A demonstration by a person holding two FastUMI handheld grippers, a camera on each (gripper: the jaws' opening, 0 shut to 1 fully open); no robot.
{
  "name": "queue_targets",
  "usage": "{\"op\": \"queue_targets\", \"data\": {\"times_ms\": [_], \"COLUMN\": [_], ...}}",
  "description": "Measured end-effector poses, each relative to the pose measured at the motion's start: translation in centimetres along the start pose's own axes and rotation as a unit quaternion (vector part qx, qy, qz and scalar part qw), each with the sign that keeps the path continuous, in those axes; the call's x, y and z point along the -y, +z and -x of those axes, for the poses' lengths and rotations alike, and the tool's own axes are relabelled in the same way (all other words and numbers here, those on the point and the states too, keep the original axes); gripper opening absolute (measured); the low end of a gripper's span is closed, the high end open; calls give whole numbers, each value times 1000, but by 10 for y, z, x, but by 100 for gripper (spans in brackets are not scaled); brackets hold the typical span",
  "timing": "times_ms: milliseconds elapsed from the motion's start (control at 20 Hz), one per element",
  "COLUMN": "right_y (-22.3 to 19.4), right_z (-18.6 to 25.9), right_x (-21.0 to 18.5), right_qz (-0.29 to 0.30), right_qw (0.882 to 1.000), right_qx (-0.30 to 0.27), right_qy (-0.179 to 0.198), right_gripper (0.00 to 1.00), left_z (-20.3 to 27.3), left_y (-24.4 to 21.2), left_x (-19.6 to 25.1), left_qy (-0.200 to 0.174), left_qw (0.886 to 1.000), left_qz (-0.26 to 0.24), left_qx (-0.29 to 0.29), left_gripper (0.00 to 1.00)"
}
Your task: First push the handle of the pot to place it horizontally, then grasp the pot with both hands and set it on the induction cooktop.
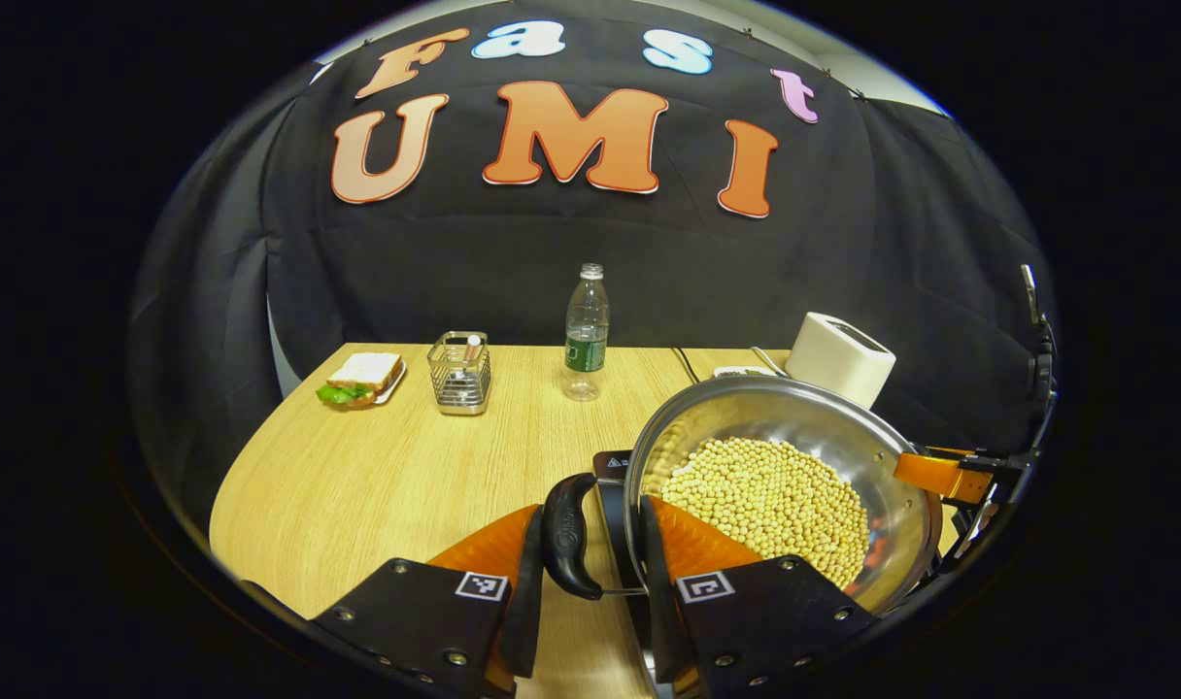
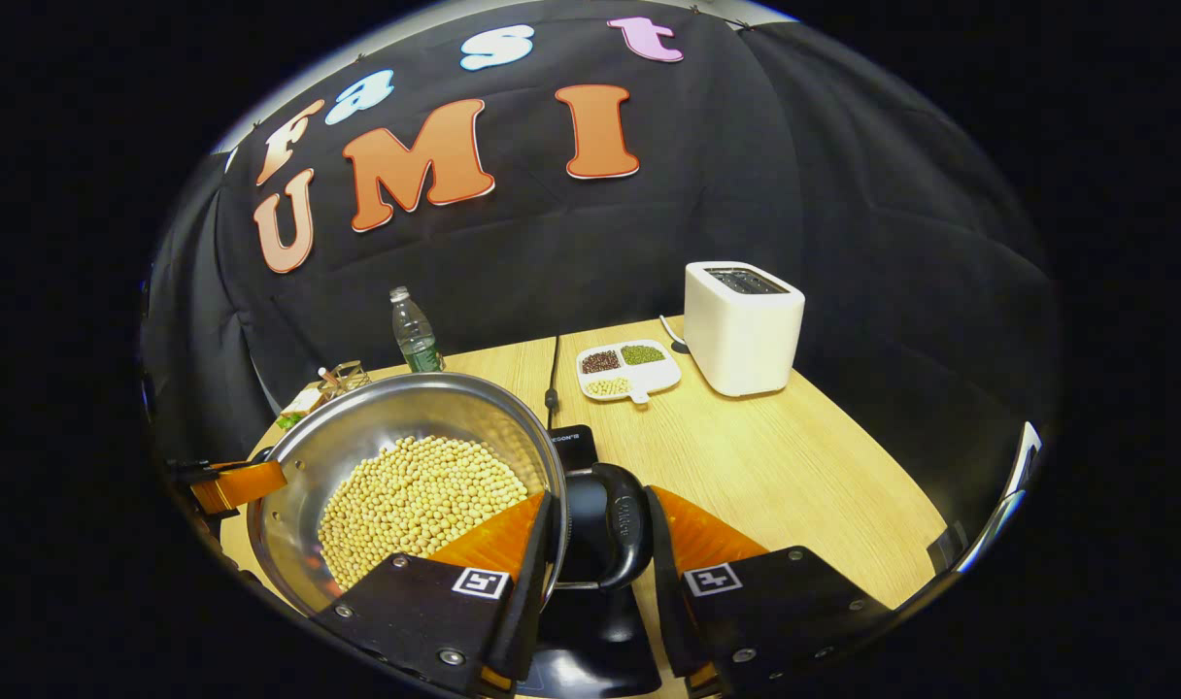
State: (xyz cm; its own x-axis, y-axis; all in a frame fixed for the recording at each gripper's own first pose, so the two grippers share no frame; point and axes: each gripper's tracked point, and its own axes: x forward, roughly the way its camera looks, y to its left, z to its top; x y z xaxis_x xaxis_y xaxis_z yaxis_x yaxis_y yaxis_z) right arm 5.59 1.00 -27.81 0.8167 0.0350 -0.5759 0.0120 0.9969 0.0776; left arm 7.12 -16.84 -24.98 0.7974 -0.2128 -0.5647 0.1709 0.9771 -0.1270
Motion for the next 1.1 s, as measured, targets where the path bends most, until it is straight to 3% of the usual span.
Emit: {"op": "queue_targets", "data": {"times_ms": [300, 350, 400, 800, 1000, 1100], "right_y": [-11, -12, -13, -17, -4, 13], "right_z": [-13, -15, -17, -19, -10, 3], "right_x": [12, 13, 14, 13, 13, 13], "right_qz": [6, 6, 7, 12, 22, 32], "right_qw": [1000, 1000, 1000, 1000, 1000, 999], "right_qx": [-15, -16, -18, -28, -10, 9], "right_qy": [1, 2, 3, 5, 13, 11], "right_gripper": [51, 47, 52, 52, 61, 75], "left_z": [-13, -15, -16, -21, -14, -2], "left_y": [-20, -22, -24, -31, -21, 2], "left_x": [11, 11, 11, 10, 9, -3], "left_qy": [6, 7, 8, 1, 7, 35], "left_qw": [1000, 1000, 1000, 999, 1000, 999], "left_qz": [1, 2, 3, 17, -11, -41], "left_qx": [-20, -24, -26, -36, -25, 9], "left_gripper": [48, 48, 48, 48, 53, 65]}}
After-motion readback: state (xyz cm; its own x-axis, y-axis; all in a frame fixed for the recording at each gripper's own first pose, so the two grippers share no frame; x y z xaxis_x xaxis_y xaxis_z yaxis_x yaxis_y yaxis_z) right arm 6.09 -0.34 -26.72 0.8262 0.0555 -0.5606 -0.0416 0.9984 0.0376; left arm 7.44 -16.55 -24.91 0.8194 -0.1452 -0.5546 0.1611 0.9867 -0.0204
